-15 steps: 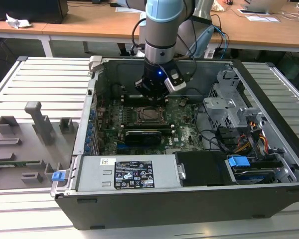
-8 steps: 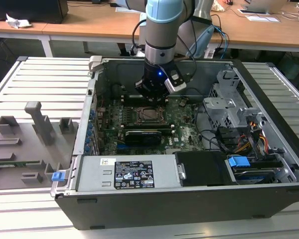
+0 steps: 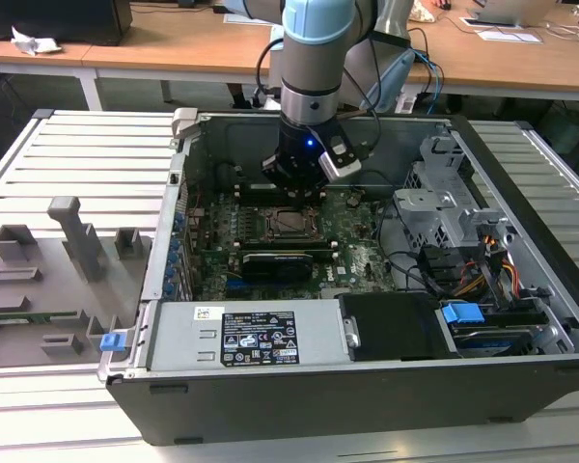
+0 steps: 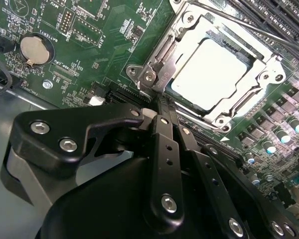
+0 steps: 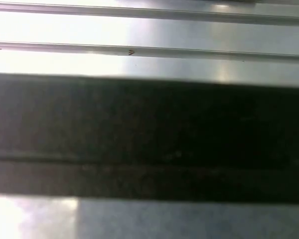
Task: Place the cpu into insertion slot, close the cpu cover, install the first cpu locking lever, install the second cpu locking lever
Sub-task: 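Install the first cpu locking lever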
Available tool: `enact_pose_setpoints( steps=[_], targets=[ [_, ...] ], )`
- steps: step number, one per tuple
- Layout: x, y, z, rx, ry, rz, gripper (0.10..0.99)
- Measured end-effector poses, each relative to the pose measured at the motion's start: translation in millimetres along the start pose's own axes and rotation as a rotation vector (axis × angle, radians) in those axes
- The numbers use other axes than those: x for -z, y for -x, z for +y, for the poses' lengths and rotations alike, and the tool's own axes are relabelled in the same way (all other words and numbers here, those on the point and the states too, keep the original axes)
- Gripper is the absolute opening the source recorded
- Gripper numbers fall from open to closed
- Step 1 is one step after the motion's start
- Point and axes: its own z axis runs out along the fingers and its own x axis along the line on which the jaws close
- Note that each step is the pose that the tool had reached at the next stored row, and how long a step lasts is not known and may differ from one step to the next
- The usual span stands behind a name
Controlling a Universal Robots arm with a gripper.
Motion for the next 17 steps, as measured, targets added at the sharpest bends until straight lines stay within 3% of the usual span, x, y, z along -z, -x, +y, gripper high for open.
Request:
enact_pose_setpoints(
  steps=[5,13,15,17],
  targets=[
    [-1.4,0.5,0.2,0.000,-0.007,0.0005,0.106],
    [-4.0,0.9,0.6,0.000,-0.007,0.0007,0.106],
    [-1.5,1.2,1.2,0.000,-0.006,-0.0008,0.106],
    [7.7,1.2,1.5,0.000,-0.007,0.0007,0.106]
  ],
)
